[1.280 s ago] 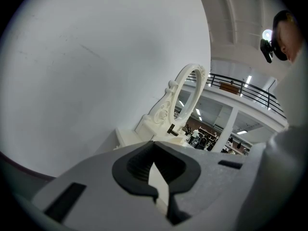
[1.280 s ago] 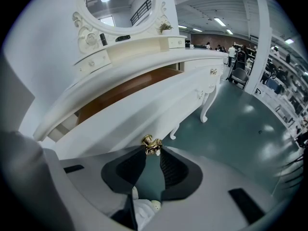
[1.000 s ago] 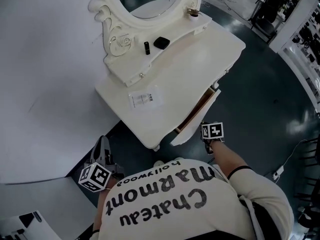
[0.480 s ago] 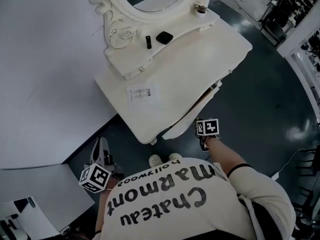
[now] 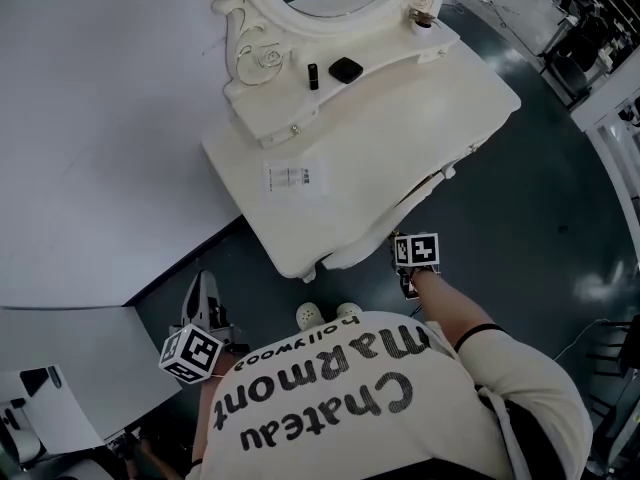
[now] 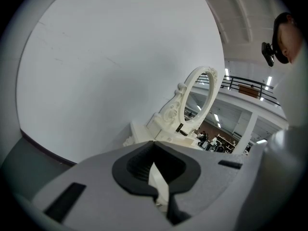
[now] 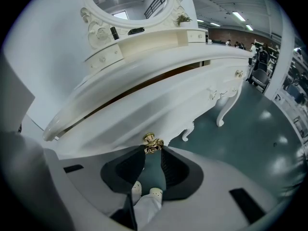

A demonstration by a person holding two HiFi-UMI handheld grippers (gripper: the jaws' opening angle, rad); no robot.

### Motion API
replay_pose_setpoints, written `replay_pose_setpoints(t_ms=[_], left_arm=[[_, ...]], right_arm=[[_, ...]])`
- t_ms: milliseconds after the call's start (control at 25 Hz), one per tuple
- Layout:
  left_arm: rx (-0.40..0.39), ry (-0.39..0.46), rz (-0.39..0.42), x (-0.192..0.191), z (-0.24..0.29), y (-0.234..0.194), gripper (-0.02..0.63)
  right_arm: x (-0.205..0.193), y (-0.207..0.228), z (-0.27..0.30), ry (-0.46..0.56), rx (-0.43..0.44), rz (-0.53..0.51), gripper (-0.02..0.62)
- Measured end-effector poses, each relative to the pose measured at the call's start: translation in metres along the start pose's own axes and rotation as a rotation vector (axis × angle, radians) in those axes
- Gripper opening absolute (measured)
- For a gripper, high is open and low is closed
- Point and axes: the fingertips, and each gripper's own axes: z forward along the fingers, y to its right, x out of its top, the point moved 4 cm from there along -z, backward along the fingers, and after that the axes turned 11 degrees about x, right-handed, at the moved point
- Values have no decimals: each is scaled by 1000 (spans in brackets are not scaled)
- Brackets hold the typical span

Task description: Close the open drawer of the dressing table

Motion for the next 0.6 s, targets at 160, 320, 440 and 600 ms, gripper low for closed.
replay_pose_setpoints(t_ms=[160, 320, 440, 600], left_arm=[[20, 7, -7, -2, -6, -1, 8], [26, 16, -13, -4, -8, 1, 8], [33, 22, -15, -4, -10, 2, 8], [46, 27, -20, -5, -13, 2, 8]], right_arm=[[2, 0, 1, -7, 10, -13, 121], [3, 0, 2, -4, 22, -23, 121], [4, -1, 3, 2, 25, -30, 121], [6, -2, 5, 13, 31, -40, 121]])
